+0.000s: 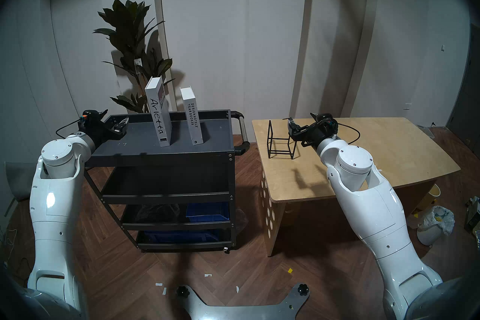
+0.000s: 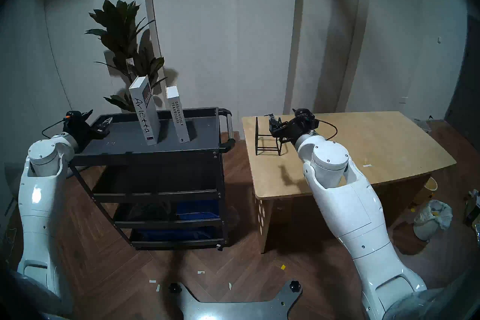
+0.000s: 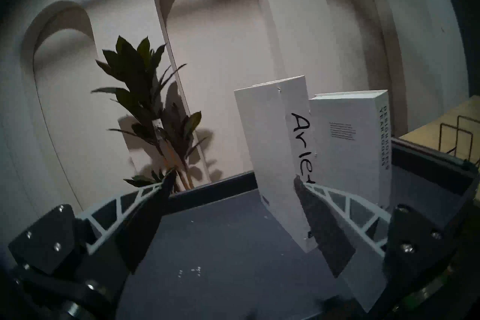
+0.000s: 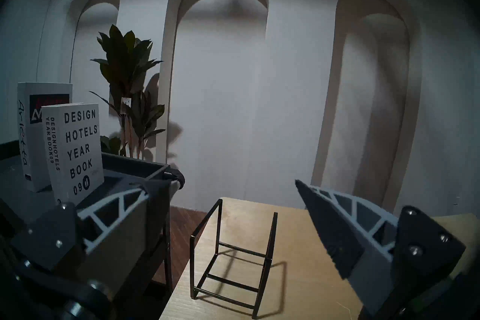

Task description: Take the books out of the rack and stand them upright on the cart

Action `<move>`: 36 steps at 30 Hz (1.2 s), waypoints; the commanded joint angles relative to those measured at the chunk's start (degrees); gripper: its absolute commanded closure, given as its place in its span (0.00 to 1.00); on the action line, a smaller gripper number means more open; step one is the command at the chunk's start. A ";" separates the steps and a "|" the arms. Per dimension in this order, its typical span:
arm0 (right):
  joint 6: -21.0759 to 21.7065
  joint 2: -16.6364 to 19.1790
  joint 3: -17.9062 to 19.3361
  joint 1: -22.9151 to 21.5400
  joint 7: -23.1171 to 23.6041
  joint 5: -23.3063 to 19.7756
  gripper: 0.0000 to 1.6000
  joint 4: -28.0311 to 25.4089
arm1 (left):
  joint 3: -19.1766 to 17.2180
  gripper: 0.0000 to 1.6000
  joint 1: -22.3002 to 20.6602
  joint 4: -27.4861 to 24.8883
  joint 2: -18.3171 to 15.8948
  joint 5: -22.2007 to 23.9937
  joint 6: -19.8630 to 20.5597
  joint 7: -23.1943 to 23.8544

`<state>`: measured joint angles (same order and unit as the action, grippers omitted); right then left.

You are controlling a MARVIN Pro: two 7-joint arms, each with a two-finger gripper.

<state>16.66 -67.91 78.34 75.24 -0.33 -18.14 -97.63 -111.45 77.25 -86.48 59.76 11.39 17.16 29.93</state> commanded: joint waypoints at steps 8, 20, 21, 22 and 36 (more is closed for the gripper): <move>-1.77 1.41 0.62 -2.87 8.47 -4.28 0.00 -0.15 | -3.77 0.00 -1.22 -6.31 4.16 4.02 13.22 -5.78; -9.13 1.44 0.31 -2.38 12.83 -4.05 0.00 2.81 | -1.38 0.00 -0.79 -9.97 7.23 0.43 14.99 -14.77; -9.38 1.44 0.30 -2.41 12.94 -4.06 0.00 2.92 | -1.31 0.00 -0.81 -10.01 7.28 0.38 15.07 -14.99; -9.52 1.44 0.30 -2.42 13.00 -4.07 0.00 2.99 | -1.28 0.00 -0.82 -10.03 7.31 0.34 15.12 -15.12; -10.29 1.37 0.35 -2.48 13.46 -4.05 0.00 3.35 | -1.17 0.00 -0.88 -10.20 7.59 0.01 15.35 -15.68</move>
<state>7.55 -66.23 78.58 73.42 13.26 -22.44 -93.45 -112.28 77.26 -95.21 67.83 11.21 33.04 14.05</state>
